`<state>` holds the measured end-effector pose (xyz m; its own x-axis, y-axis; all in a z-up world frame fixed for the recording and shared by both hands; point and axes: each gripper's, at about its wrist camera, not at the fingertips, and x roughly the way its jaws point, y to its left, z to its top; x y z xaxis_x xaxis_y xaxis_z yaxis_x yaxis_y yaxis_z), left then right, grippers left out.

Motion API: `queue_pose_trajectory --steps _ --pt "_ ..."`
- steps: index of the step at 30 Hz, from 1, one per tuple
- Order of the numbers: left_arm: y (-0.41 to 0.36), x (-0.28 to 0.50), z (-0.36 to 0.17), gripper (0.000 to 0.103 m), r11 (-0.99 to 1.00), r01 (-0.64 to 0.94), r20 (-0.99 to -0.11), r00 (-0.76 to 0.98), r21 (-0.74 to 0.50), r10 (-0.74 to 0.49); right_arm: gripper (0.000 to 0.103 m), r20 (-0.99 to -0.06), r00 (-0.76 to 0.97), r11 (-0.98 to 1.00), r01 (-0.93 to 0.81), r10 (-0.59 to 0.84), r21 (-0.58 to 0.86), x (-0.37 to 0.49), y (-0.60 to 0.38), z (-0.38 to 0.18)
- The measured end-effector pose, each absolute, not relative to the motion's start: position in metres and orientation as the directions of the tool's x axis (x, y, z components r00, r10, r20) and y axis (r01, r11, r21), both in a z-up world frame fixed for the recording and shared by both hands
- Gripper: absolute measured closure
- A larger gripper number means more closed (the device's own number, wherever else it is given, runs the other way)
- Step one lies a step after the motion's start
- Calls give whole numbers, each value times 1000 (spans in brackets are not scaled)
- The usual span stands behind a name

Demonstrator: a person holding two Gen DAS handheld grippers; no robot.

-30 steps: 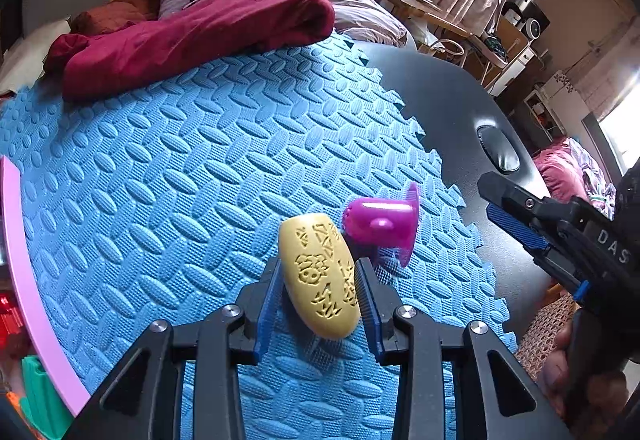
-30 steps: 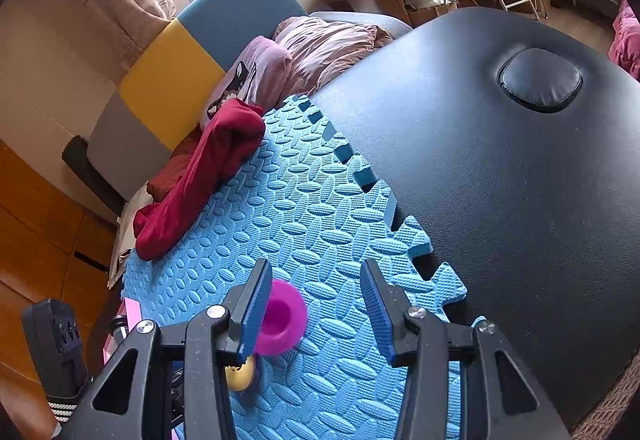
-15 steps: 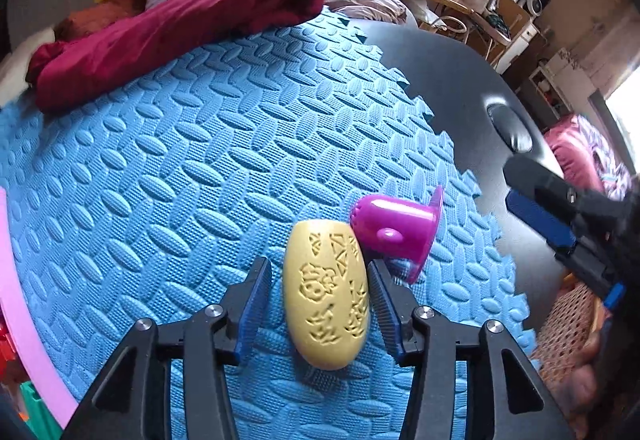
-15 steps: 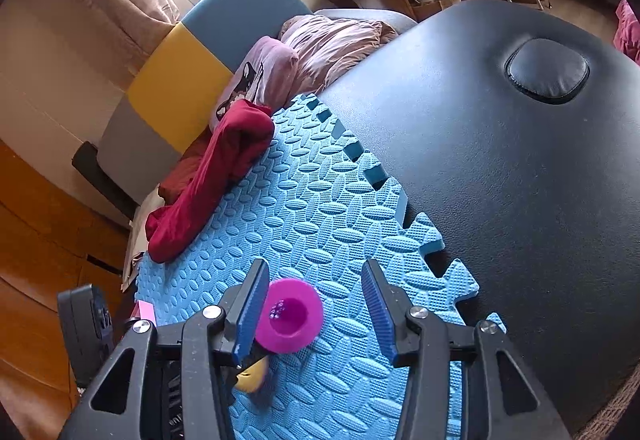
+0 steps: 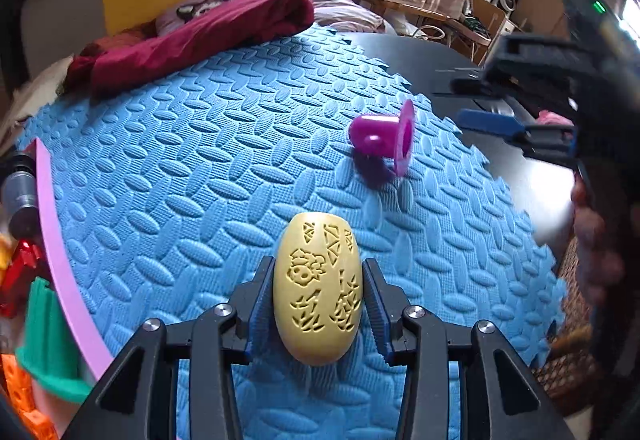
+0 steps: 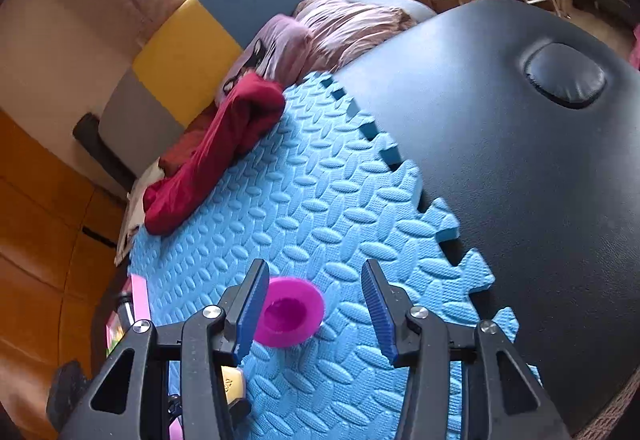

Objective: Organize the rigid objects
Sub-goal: 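Close the left gripper on the yellow egg while the right gripper grasps the magenta toy, then lift the yellow egg with the left gripper and carry it toward the tray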

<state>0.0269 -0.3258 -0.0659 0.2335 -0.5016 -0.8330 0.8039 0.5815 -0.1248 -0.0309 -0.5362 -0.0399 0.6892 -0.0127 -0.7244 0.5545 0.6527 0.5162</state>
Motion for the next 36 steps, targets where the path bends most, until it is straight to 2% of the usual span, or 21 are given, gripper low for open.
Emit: queue_pose_trajectory --steps 3,9,12,15,18,19,20,23,29,36 --pt "-318 22 -67 61 578 806 -820 240 -130 -520 54 -735 678 722 515 -12 463 -20 -524 -34" --pt "-313 20 -69 61 578 804 -802 251 -139 -542 53 -777 628 943 285 -47 172 25 -493 1" --pt "-308 19 -69 61 577 804 -794 255 -143 -552 53 -851 522 989 149 -57 25 55 -476 -4" --pt "-308 19 -69 61 577 802 -789 252 -154 -560 53 -919 389 998 40 -55 -43 74 -466 -23" --pt "-306 19 -69 61 576 802 -786 251 -159 -565 53 -959 260 993 7 -112 -114 84 -465 -49" --pt "-305 19 -69 61 576 802 -785 251 -160 -567 61 -960 241 990 11 -139 -141 83 -466 -55" --pt "-304 19 -68 61 575 802 -784 251 -160 -568 74 -959 236 987 8 -159 -162 79 -466 -60" --pt "-298 20 -67 61 575 801 -780 249 -167 -574 74 -948 279 987 5 -155 -160 65 -463 -60" --pt "-296 16 -68 61 582 798 -778 263 -157 -570 74 -926 376 993 121 -29 18 37 -475 -56" --pt "-300 15 -68 61 592 790 -781 268 -157 -564 74 -845 495 892 264 202 368 9 -501 -61"
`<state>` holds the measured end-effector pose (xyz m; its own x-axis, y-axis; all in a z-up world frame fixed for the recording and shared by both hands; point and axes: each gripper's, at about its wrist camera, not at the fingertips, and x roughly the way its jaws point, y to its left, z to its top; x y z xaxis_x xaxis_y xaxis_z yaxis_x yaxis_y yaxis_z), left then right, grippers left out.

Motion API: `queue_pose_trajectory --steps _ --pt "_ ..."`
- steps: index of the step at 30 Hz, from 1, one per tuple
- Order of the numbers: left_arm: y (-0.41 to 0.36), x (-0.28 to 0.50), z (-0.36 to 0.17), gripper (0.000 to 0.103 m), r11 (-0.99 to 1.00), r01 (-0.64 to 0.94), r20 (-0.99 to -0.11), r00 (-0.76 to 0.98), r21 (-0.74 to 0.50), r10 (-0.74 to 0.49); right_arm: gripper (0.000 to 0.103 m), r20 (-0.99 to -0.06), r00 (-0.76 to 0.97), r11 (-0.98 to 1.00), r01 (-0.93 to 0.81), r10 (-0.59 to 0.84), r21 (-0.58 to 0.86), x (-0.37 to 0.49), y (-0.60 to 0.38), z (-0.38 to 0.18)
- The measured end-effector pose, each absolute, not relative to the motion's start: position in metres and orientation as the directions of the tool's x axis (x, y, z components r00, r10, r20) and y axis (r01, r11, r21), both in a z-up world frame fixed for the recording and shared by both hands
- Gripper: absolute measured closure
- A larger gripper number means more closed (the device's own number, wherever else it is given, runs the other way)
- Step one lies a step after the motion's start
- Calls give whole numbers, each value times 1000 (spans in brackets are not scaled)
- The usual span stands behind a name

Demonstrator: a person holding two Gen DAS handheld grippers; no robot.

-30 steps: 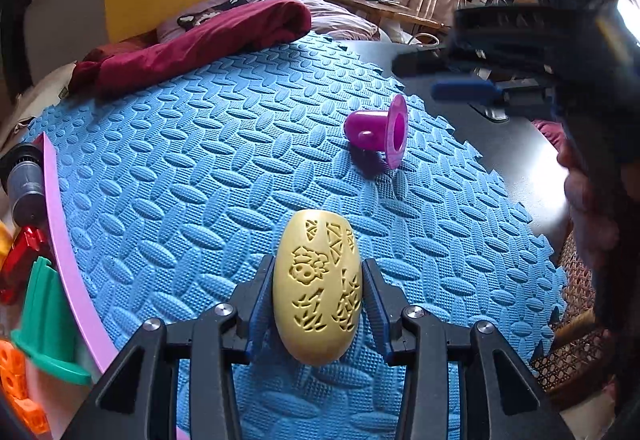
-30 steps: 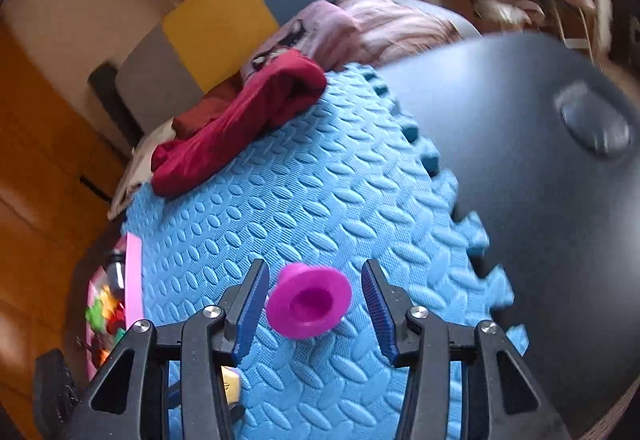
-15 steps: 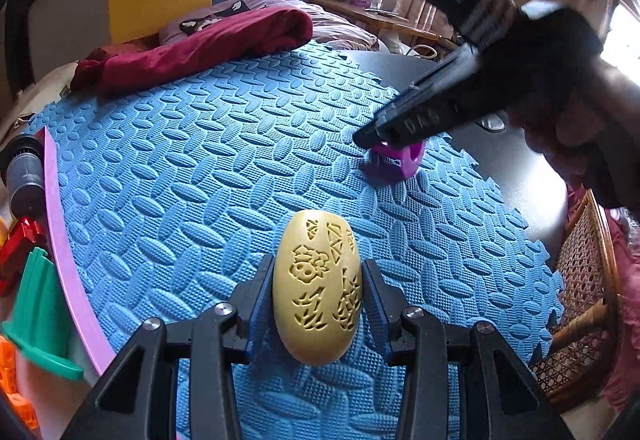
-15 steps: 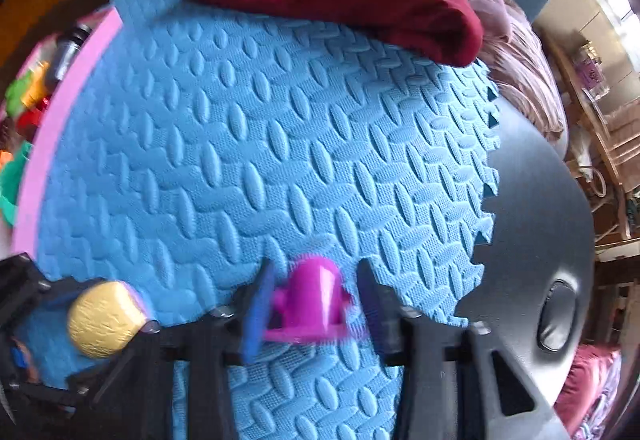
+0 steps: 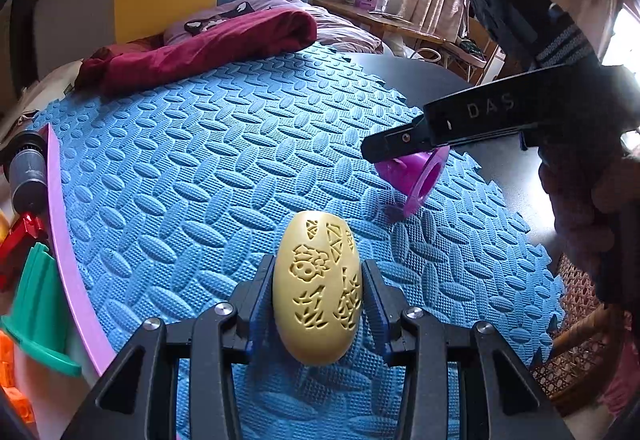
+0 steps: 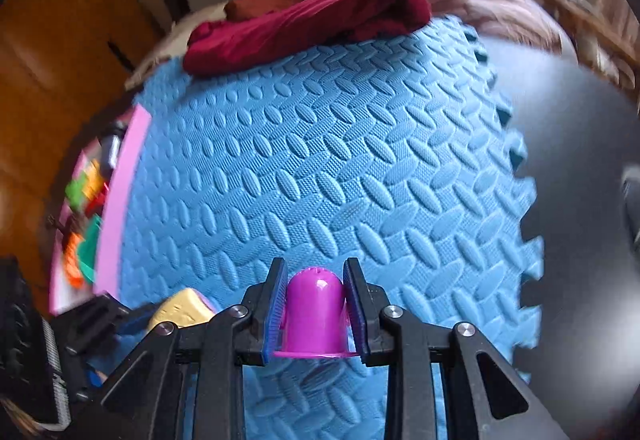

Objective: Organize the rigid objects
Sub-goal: 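Lift the yellow egg with the left gripper and carry it toward the tray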

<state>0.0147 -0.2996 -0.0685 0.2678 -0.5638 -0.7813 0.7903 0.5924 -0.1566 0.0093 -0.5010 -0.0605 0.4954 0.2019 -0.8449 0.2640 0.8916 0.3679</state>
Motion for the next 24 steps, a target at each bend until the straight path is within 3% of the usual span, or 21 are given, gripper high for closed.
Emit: queue_pose_trajectory --steps 4,7,13,20,24 --pt "-300 15 -68 61 591 792 -781 268 -154 -564 74 -800 527 805 322 285 499 -1 -519 -70" --pt "-300 16 -68 61 591 792 -782 267 -156 -564 71 -803 503 793 322 319 517 0 -519 -74" --pt "-300 17 -68 61 591 791 -781 266 -158 -564 48 -821 441 827 254 362 501 -6 -515 -69" --pt "-299 16 -69 61 591 791 -781 266 -158 -565 45 -874 373 894 197 311 403 -6 -502 -55" --pt "-299 16 -68 61 595 789 -781 269 -157 -563 34 -879 378 910 173 292 377 -9 -495 -48"
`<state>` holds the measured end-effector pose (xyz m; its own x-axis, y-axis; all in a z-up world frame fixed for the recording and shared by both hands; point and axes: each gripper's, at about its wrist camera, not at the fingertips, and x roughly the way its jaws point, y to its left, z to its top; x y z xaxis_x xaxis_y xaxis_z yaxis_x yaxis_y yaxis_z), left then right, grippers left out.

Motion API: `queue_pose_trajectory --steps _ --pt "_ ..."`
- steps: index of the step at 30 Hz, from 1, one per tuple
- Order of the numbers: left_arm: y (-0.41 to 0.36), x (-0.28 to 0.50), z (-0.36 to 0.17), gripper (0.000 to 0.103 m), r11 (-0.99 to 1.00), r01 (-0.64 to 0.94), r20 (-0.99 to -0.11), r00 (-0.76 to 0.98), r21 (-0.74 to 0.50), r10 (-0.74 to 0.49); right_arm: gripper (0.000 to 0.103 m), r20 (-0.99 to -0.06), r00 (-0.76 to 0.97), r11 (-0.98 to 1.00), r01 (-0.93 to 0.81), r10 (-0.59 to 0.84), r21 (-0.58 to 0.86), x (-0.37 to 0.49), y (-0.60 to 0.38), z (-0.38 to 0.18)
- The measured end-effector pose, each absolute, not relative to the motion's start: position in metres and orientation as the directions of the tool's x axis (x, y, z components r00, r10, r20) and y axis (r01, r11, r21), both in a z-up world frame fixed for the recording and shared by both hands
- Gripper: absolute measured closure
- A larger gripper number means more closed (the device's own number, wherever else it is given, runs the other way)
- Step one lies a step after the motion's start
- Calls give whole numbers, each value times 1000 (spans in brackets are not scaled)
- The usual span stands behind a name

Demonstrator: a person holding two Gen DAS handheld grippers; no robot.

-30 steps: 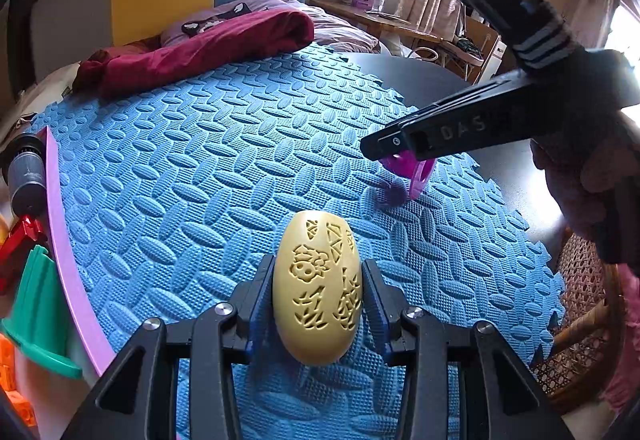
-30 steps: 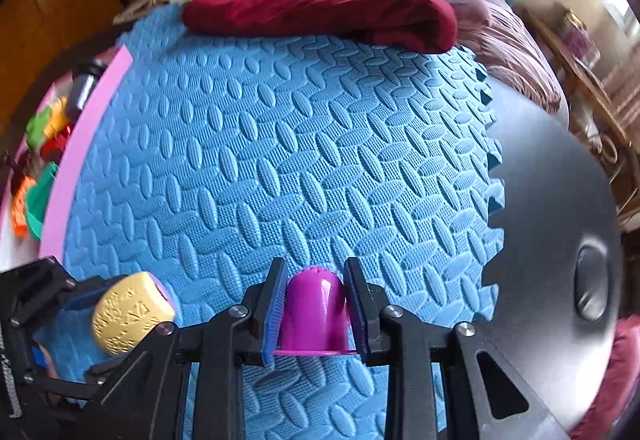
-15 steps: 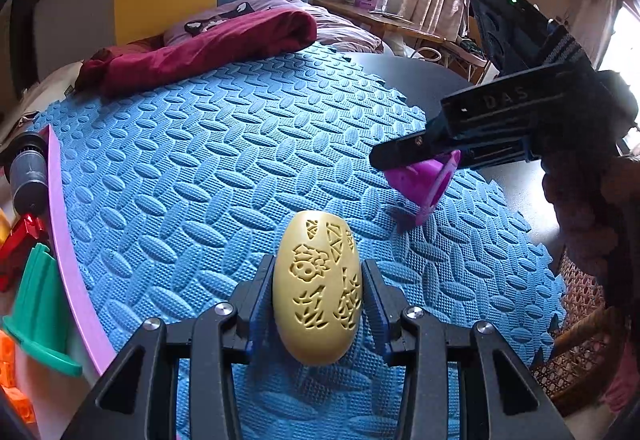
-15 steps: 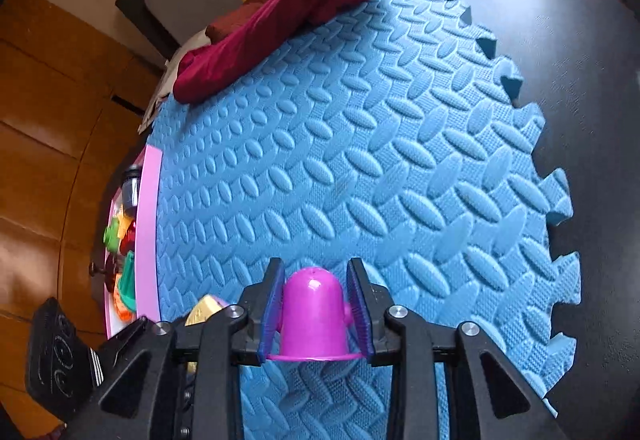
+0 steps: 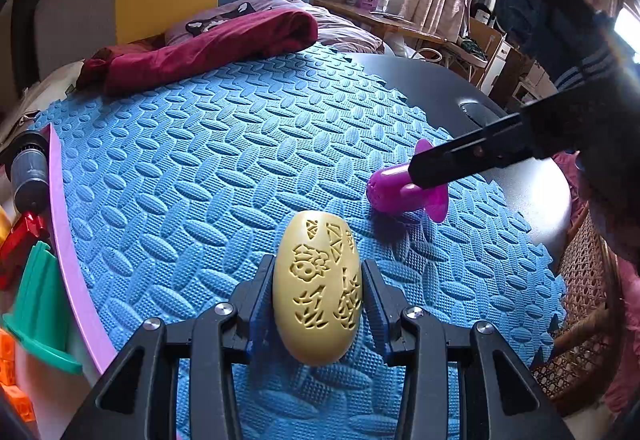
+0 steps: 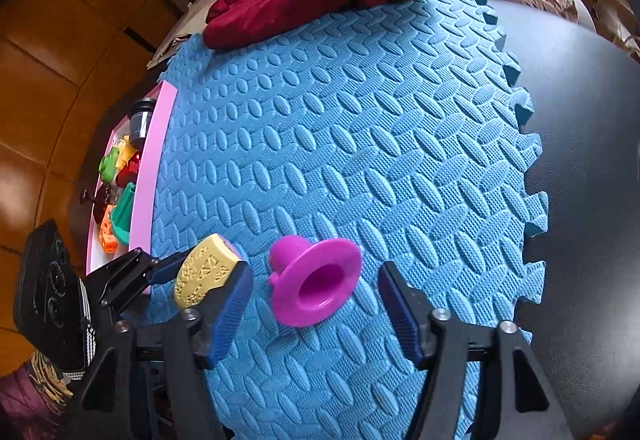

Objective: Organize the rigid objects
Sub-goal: 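Lift the yellow egg with the left gripper and carry it toward the tray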

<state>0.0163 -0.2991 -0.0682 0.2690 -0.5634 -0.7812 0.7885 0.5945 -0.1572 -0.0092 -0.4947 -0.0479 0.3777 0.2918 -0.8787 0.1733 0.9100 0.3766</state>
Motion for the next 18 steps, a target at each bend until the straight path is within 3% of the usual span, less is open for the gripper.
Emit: queue_pose_trajectory --steps 10,13,18 --pt "-298 15 -68 61 597 787 -779 274 -156 -564 33 -931 364 980 165 41 107 0 -458 -64" --pt "-298 14 -69 61 598 787 -778 276 -155 -564 45 -906 418 965 204 64 162 0 -461 -66" --pt "-297 12 -69 61 599 786 -774 282 -152 -567 46 -872 484 946 240 79 219 3 -469 -71"
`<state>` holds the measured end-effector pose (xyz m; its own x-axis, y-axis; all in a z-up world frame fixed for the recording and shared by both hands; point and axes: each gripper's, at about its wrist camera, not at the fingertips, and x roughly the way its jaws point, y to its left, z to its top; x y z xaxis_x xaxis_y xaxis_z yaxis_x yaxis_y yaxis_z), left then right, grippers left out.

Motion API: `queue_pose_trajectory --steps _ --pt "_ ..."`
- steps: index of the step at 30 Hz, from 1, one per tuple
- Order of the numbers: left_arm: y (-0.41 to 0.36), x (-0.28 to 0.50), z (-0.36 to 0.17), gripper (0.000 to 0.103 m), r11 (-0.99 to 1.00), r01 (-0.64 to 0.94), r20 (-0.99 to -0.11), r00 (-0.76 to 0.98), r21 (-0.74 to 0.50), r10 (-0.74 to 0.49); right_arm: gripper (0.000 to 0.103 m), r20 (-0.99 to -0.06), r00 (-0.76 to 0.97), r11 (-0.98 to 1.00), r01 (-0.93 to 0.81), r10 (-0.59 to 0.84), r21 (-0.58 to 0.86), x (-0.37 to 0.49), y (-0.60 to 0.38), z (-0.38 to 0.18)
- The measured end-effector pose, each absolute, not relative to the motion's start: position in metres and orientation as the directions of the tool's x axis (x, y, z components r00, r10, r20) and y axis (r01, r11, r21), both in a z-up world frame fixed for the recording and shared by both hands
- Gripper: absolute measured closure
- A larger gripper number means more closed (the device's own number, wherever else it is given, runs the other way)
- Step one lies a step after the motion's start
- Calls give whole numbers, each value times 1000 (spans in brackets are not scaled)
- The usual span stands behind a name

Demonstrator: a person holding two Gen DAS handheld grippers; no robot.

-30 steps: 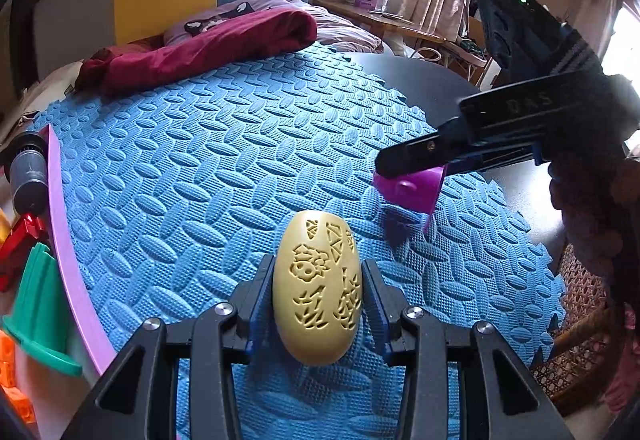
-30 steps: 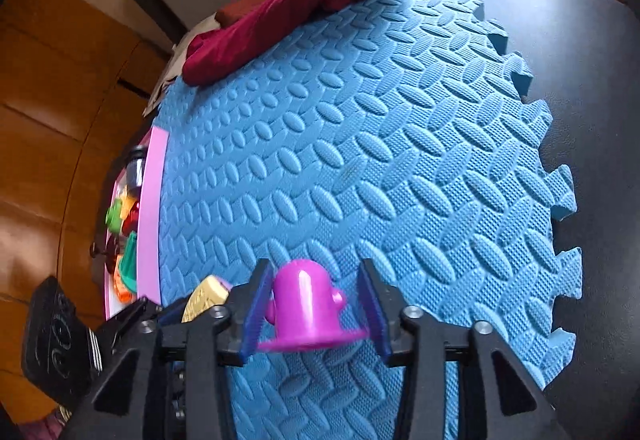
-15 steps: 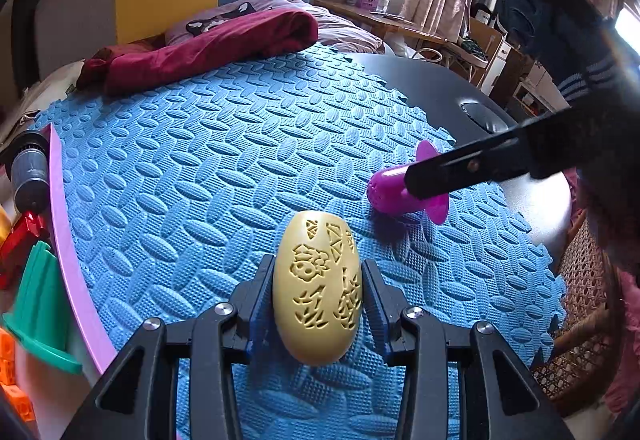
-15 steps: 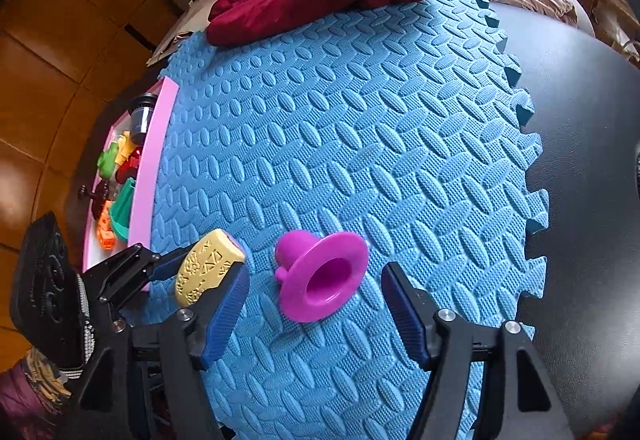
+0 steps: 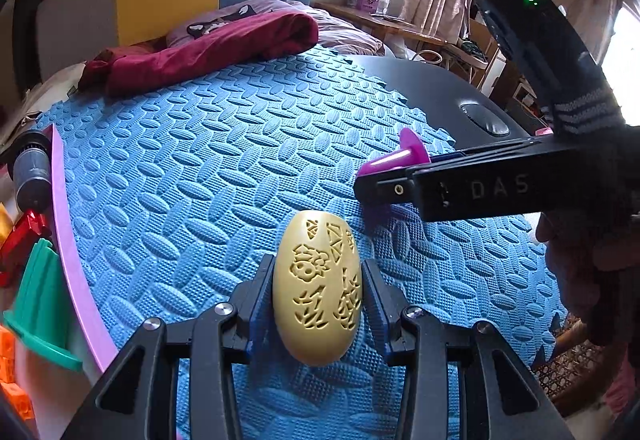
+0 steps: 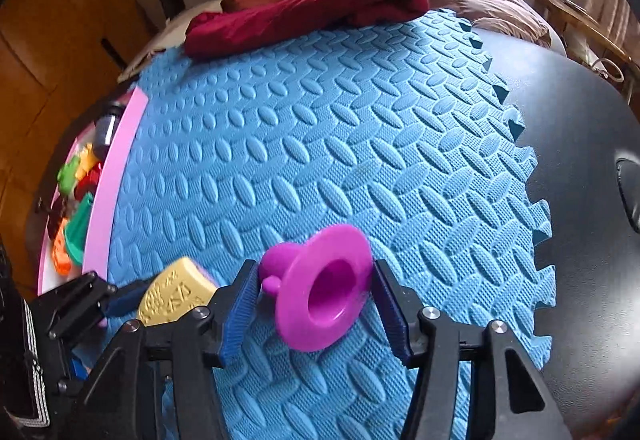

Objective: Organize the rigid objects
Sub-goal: 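Lift the yellow egg with the left gripper and carry it toward the tray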

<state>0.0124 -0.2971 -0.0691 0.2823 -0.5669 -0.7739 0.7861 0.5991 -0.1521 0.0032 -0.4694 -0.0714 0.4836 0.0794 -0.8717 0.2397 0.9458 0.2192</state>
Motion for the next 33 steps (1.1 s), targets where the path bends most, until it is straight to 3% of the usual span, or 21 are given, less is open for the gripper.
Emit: queue_pose_trajectory --steps 12,20,33 --pt "-301 4 -67 61 635 767 -780 341 -92 -524 46 -864 504 964 239 -18 120 3 -462 -69" --pt "-287 1 -61 61 651 748 -788 319 -132 -526 46 -861 508 959 257 -27 122 2 -466 -69" --pt "-239 -7 -4 61 690 712 -707 421 -130 -568 46 -859 509 960 259 -42 107 1 -464 -68"
